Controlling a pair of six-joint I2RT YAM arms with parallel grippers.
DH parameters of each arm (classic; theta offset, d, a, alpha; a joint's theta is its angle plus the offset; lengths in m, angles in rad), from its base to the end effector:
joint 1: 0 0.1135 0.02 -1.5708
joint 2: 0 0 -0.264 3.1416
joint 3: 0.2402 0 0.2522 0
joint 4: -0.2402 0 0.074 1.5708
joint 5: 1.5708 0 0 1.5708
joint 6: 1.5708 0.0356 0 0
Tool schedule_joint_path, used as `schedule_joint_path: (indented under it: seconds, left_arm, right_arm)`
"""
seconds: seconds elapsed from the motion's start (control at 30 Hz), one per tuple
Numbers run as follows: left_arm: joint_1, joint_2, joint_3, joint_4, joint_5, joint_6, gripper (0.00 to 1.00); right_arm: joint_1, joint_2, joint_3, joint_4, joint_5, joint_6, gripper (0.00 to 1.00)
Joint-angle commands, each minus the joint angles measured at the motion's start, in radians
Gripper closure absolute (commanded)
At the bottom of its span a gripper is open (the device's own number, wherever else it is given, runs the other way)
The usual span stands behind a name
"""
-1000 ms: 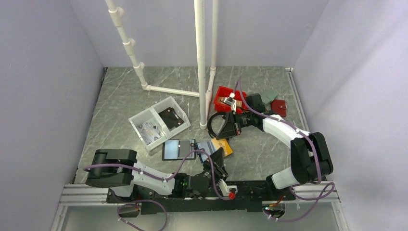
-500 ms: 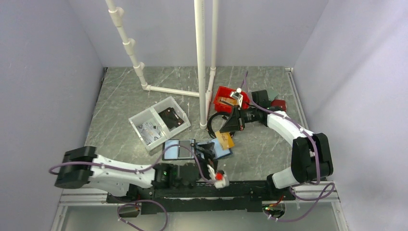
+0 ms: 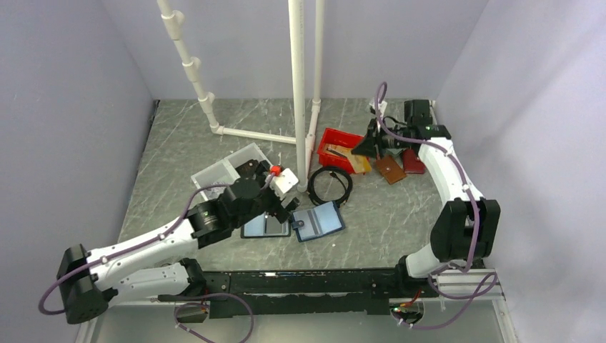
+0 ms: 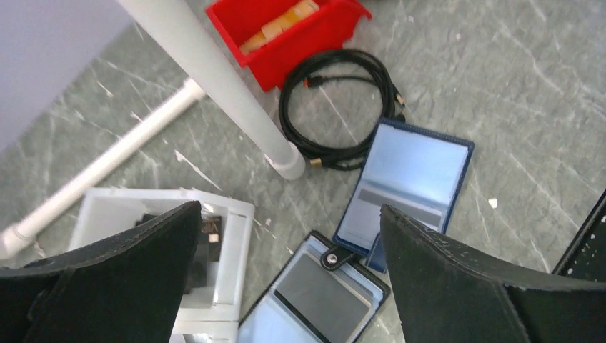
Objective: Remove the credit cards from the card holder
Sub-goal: Place the credit card in the storage box.
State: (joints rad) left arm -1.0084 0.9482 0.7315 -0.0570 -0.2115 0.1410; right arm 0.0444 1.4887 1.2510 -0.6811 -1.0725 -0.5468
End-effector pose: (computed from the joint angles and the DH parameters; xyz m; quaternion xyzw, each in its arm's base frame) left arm 0.1252 -0.1846 0.3045 0.3773 0.6999 -0.1761 0.5804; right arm 0.3041 0.0448 0.3049 -0.3938 0.7314 0.4004 0.3870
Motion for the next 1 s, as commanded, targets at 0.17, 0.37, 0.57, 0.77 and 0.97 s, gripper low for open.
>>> schedule_joint_path:
  seconds: [0.17,0.37,0.57,0.77,0.97]
  left_arm:
    - [0.068,0.167,0.280,-0.364,0.066,-0.095,0.00]
    - [0.224,0.094,0.241,-0.407,0.164,-0.011,0.01]
    - [0.283,0.065,0.171,-0.403,0.128,0.004,0.01]
    - [0.290,0.059,0.164,-0.401,0.128,0.006,0.01]
    - [0.297,0.044,0.161,-0.397,0.132,0.009,0.01]
  right_arm:
    - [-0.018,0.212,0.285,-0.120,0.171,-0.300,1.00]
    - [-0.017,0.386,0.473,-0.190,0.170,-0.342,1.00]
    - [-0.012,0.539,0.611,-0.266,0.124,-0.327,1.00]
    - [0.017,0.621,0.668,-0.317,0.114,-0.324,1.00]
    - [0.057,0.691,0.710,-0.375,0.166,-0.323,1.00]
